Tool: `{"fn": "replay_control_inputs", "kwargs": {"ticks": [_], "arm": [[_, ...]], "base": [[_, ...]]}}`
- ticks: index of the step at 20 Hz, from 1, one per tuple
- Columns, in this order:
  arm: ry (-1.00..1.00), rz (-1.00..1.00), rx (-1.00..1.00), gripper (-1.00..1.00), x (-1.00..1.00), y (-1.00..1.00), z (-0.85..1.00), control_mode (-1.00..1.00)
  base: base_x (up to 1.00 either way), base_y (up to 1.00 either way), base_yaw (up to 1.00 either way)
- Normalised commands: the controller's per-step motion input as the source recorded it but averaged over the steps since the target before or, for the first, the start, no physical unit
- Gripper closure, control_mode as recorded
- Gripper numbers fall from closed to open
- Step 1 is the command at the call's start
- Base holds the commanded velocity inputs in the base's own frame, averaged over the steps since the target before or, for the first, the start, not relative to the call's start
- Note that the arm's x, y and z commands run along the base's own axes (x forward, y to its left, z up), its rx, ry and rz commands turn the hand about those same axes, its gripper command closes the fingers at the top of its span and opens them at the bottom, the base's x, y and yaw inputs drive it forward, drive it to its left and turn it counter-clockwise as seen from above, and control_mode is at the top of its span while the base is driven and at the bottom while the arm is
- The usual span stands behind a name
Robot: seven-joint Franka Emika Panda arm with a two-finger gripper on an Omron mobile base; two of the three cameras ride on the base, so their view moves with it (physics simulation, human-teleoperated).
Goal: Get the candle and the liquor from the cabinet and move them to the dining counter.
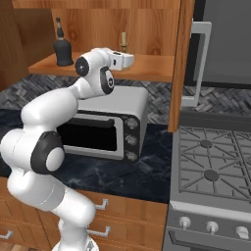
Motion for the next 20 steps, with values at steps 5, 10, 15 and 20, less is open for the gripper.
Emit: {"fn": "replay_control_inputs", "kwargs": {"ticks": [5,10,15,20], "arm": [[0.00,0.00,0.00,-1.00,0.10,-0.19,0.00,-1.00],[0.00,0.00,0.00,-1.00,0.00,-0.31,0.00,-1.00],[0.00,0.00,0.00,-1.00,0.00,-0.05,0.00,-1.00],[0.00,0.00,0.00,-1.00,0.00,0.00,0.00,-1.00]], "base": [[0.00,0.00,0.00],[0.00,0.00,0.00],[0.00,0.00,0.00],[0.00,0.00,0.00]]}}
